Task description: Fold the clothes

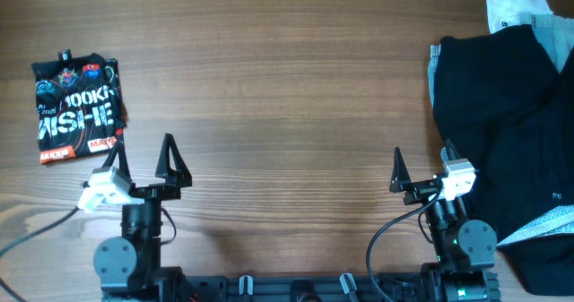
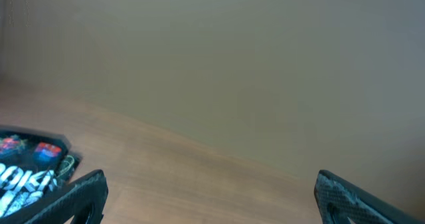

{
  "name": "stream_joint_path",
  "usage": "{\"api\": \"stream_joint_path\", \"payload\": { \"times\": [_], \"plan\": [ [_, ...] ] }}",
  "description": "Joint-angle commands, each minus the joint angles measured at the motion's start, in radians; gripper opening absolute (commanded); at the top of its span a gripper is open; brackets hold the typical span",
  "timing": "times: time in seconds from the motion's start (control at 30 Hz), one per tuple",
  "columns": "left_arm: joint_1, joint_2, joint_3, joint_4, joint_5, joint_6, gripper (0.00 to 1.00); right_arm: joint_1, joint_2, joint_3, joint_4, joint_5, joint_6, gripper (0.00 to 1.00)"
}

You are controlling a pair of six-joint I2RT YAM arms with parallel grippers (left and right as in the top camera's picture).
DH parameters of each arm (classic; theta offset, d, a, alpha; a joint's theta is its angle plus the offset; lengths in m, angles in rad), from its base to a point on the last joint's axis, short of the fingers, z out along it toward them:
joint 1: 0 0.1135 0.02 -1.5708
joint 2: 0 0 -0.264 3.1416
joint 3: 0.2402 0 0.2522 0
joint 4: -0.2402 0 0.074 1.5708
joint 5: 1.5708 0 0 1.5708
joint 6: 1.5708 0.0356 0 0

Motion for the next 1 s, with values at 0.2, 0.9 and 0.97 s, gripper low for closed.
{"api": "stream_joint_path", "payload": {
  "times": [0.2,0.9,0.97],
  "plan": [
    [-0.007,-0.072,-0.186,-0.082,0.055,-0.002,1.00,0.004,-0.010,-0.001,0.006,-0.016,-0.013,1.00],
    [-0.007,-0.072,-0.186,-0.082,0.053,-0.002,1.00,0.004,-0.010,-0.001,0.006,-0.016,-0.013,1.00],
    [-0.007,-0.072,-0.186,-0.082,0.053,-0.002,1.00,0.004,-0.010,-0.001,0.006,-0.016,-0.013,1.00]
  ]
}}
